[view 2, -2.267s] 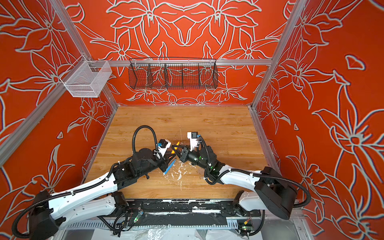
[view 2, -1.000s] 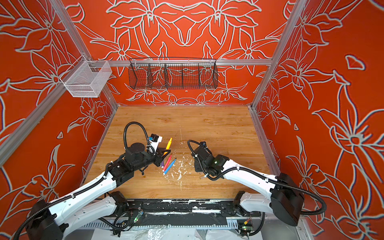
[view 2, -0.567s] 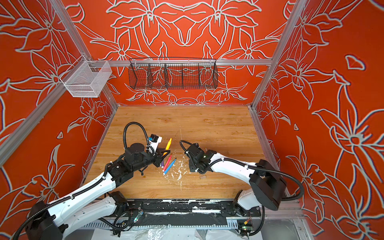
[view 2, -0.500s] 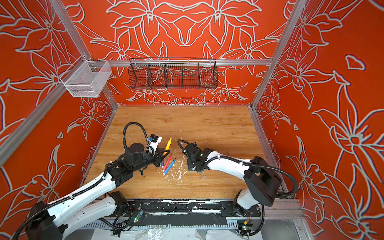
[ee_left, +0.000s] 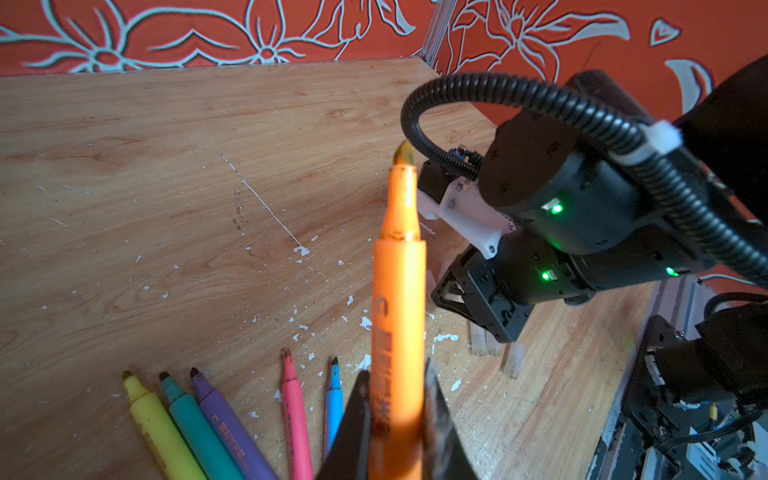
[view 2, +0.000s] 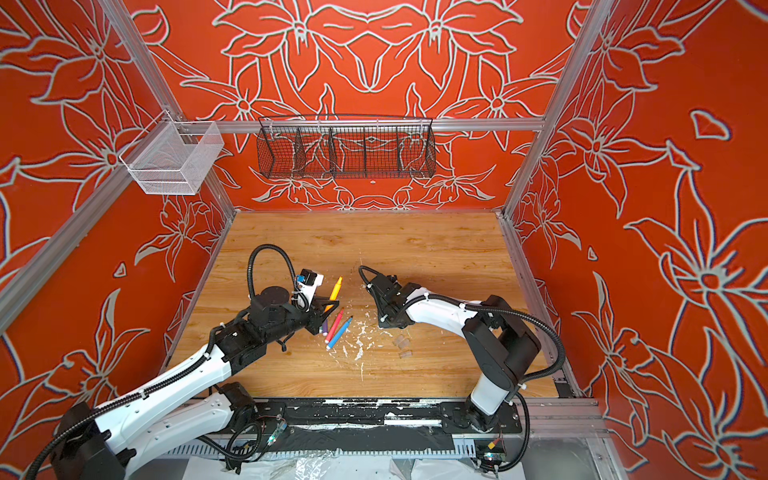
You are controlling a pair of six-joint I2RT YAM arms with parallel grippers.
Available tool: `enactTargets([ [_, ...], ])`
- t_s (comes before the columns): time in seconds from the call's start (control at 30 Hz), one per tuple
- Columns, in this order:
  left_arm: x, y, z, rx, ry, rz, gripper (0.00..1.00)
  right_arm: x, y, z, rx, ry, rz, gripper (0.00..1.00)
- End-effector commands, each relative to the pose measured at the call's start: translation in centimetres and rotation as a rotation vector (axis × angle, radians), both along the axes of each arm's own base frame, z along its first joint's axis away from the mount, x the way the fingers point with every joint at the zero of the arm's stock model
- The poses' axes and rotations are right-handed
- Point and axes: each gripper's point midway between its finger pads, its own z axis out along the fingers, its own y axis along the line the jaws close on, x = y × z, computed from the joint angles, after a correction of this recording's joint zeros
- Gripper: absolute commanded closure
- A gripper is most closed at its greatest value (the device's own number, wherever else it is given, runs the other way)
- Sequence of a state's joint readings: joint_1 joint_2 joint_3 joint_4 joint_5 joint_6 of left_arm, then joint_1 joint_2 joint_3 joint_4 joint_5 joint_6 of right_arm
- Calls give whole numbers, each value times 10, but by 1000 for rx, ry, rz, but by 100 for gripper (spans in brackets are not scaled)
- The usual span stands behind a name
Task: Insert the pens into the pen caps
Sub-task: 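Move the right gripper down over the translucent caps and grasp one, then lift the cap with the right gripper and swing it toward the left gripper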
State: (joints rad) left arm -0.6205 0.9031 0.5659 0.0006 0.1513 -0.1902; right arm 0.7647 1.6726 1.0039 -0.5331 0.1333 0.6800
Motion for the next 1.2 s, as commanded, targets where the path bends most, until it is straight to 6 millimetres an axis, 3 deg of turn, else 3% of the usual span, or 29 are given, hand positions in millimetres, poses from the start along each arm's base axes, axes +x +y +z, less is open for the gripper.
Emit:
enactTargets([
  [0.0, 3, 3, 4, 17, -28, 7, 100, 11, 1, -2, -3, -5, -12, 73],
  [0.33, 2, 6, 1, 24, -25, 20, 100, 18, 5, -20, -29, 35, -17, 73],
  [0.97, -13, 8, 18, -44, -93, -17, 100, 20, -14, -43, -125, 43, -55, 69],
  [1.17, -16, 11, 22, -62, -113, -10, 100, 15, -15, -45, -101, 46, -65, 78],
])
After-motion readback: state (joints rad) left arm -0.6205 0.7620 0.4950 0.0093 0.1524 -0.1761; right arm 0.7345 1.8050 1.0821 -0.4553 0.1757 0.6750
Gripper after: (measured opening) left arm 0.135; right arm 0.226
